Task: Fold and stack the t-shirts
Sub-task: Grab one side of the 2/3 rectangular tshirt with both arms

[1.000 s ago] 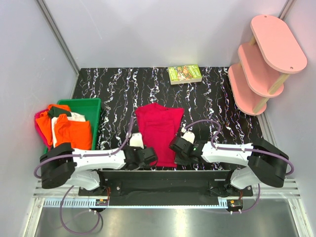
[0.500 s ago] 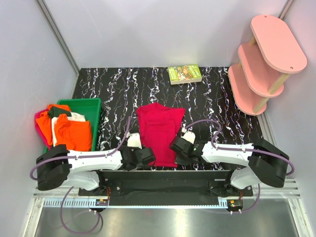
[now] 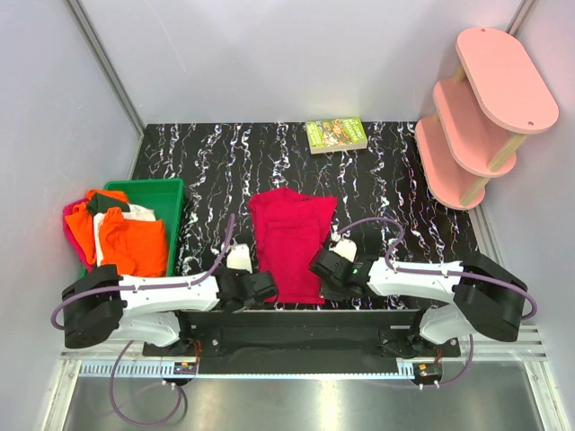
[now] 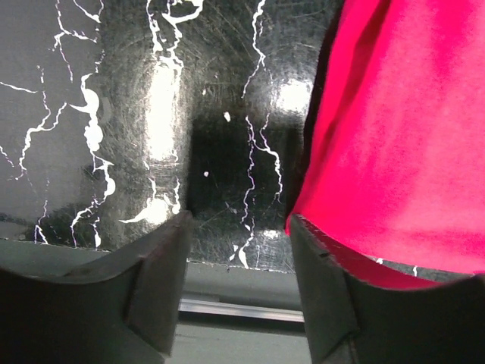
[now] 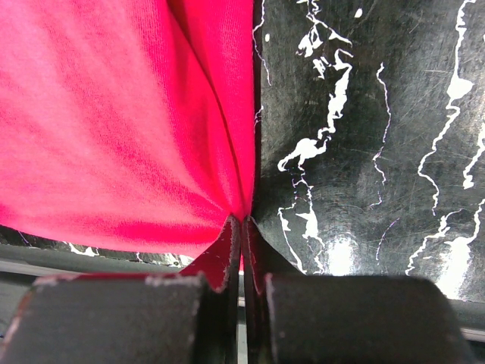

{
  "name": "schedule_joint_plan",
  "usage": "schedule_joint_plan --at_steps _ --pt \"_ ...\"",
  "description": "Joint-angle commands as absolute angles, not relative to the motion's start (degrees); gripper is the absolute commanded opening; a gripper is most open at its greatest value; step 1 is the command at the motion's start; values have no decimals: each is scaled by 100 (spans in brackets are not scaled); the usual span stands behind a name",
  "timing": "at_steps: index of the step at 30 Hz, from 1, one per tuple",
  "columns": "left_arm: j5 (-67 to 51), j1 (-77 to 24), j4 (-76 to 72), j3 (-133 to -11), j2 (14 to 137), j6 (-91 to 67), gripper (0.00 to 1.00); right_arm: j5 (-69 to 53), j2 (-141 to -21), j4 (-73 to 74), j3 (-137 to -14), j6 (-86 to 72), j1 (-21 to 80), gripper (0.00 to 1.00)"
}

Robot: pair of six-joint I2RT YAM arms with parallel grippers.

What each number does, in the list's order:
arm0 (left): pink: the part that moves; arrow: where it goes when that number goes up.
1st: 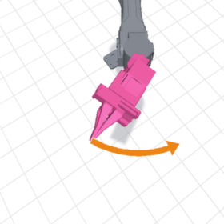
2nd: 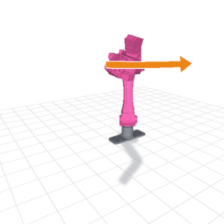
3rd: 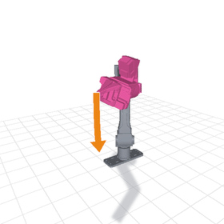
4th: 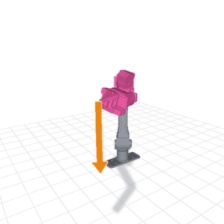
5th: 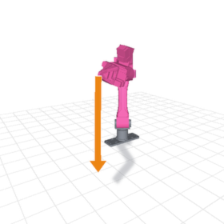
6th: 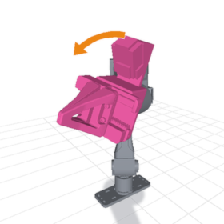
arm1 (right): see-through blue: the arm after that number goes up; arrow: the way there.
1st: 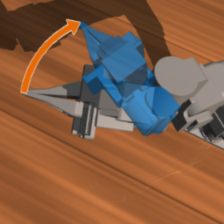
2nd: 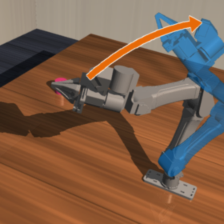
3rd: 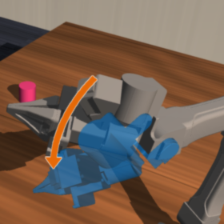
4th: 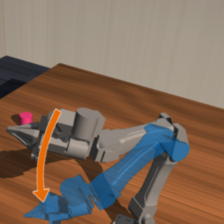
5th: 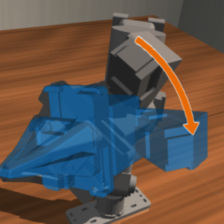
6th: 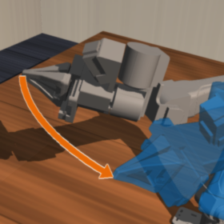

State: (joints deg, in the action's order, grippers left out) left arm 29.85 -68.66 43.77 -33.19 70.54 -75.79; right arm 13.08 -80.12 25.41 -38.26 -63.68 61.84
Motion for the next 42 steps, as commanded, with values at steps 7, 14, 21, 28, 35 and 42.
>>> schedule_joint_plan --at_steps 7,14,21,28,35,42 --pt "3559 -6855 4421 -3568 6461 -7532 73 1644 -7989 3208 -3709 -6267 6214 0" --pt "3735 -6855 4351 -3700 6064 -7374 75 1626 -7963 3217 -3683 -6267 6205 0" --pt "3366 -6882 3955 -3683 6714 -7269 69 1643 -7972 3208 -3691 -6249 6205 0" --pt "3165 -6943 3788 -3586 6899 -7277 63 1661 -7945 3217 -3656 -6258 6205 0" --pt "2936 -6970 3639 -3428 7092 -7321 61 1687 -7972 3208 -3665 -6249 6205 0" --pt "2672 -7049 3463 -3261 7207 -7400 57 1679 -8007 3199 -3674 -6258 6205 0"
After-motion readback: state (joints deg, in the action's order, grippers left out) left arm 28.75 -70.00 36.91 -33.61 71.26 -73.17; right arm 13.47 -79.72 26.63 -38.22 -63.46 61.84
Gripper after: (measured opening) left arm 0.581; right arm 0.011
